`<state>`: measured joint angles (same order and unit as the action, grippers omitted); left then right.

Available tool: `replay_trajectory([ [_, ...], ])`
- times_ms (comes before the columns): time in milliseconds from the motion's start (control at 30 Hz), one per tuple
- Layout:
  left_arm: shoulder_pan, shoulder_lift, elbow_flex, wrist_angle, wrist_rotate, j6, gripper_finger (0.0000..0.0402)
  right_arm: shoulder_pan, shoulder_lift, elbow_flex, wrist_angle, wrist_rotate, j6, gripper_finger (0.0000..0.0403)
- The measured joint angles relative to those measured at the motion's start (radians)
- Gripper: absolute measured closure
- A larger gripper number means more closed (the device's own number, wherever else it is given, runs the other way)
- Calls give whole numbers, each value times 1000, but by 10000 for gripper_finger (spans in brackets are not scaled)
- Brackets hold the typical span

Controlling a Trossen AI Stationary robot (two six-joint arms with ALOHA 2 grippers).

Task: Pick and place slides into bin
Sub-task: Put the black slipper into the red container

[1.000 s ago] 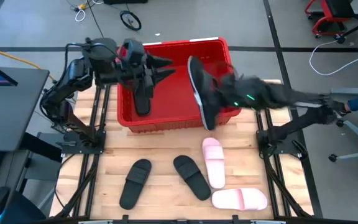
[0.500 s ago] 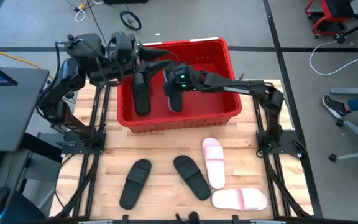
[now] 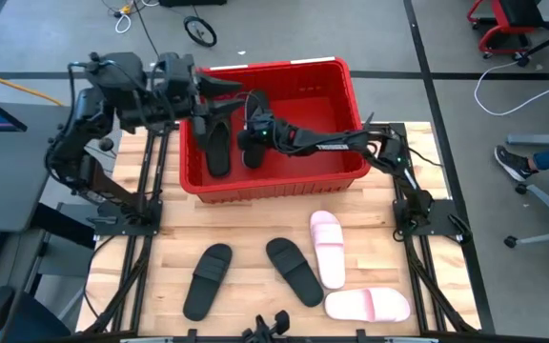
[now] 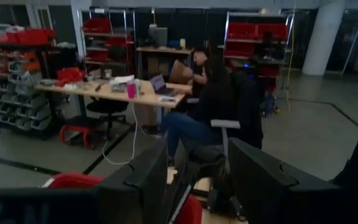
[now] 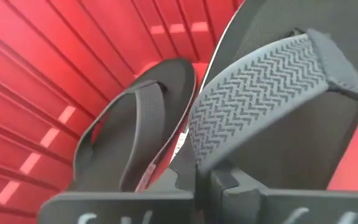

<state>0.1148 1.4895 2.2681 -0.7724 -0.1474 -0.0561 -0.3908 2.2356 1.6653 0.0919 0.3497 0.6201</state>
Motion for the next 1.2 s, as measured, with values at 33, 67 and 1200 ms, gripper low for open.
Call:
replay_trajectory([
  [33, 0, -9, 0, -16, 0, 0, 229, 0, 8, 0, 8, -9, 9, 399],
  [67, 0, -12, -1, -23, 0, 0, 229, 0, 16, 0, 23, -17, 14, 399],
  [1200, -2, -32, -2, -260, 0, -144, 224, -54, 1, 0, 74, -278, 37, 206],
])
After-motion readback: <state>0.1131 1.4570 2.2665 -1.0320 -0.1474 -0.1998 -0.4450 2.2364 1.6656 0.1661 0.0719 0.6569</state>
